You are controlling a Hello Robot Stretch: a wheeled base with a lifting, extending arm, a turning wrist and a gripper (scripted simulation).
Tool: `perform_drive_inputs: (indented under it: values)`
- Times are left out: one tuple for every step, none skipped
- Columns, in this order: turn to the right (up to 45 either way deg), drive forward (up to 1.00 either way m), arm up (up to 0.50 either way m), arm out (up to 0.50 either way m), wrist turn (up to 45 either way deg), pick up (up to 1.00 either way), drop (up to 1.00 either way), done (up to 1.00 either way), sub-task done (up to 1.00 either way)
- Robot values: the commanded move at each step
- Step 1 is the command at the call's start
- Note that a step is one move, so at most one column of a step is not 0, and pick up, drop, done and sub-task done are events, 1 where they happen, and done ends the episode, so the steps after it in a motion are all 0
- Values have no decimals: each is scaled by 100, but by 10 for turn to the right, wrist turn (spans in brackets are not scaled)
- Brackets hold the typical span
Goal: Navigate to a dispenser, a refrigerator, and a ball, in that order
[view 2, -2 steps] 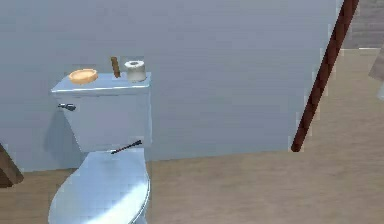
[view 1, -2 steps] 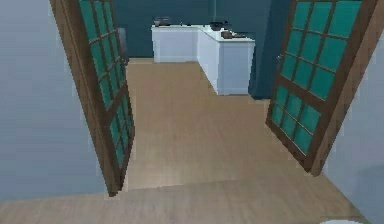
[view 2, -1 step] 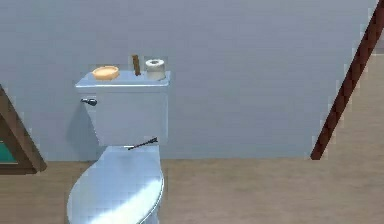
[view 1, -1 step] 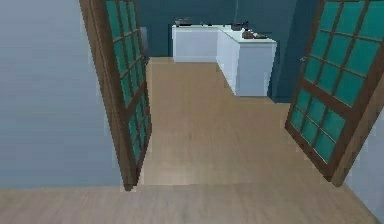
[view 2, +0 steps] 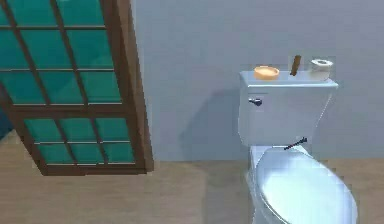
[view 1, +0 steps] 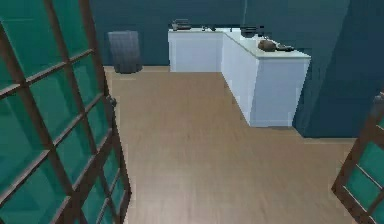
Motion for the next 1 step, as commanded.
perform_drive_inputs:
  values:
    - [0,100,0,0,0,0,0,0,0]
